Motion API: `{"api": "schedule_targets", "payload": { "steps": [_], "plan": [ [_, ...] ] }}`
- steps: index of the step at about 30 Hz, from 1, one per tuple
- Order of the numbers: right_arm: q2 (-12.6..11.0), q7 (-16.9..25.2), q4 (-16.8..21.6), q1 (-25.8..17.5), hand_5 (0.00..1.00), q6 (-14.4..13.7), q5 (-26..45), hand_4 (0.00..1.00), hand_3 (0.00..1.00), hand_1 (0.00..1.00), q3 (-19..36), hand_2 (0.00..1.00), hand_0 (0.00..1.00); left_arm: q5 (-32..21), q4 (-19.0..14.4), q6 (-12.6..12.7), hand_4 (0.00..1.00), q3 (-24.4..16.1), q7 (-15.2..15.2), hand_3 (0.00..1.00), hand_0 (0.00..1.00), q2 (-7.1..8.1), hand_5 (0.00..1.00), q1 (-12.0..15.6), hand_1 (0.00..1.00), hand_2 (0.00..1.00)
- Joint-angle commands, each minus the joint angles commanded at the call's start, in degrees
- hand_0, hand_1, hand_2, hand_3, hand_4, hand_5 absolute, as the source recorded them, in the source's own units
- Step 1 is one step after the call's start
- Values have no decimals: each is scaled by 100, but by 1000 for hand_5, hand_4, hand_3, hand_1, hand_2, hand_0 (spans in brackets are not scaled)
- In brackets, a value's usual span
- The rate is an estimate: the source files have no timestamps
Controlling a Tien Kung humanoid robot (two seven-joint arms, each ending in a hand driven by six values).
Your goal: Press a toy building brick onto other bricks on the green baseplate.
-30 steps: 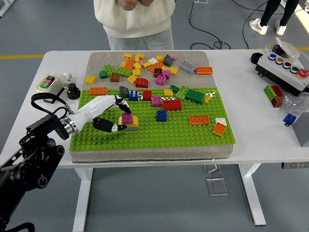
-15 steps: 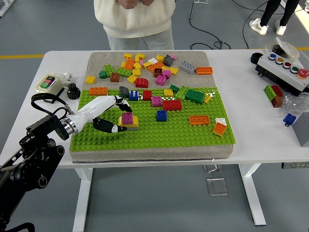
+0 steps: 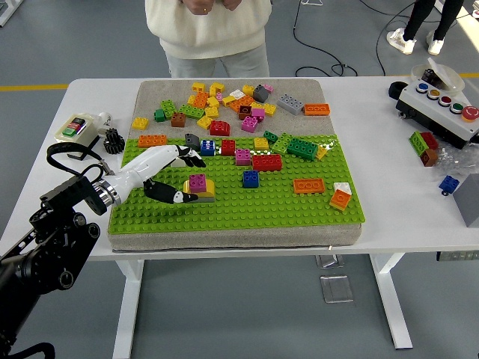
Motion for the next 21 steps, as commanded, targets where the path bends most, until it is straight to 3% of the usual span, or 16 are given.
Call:
{"api": "schedule_targets", "payload": {
  "steps": [21],
  "plan": [
    [-3,-31,0,15,497,-9,17,917,594,654,6,703,738,19,211,131,972,-51,0,690,731,-87,146,-109,663,702]
  ]
}}
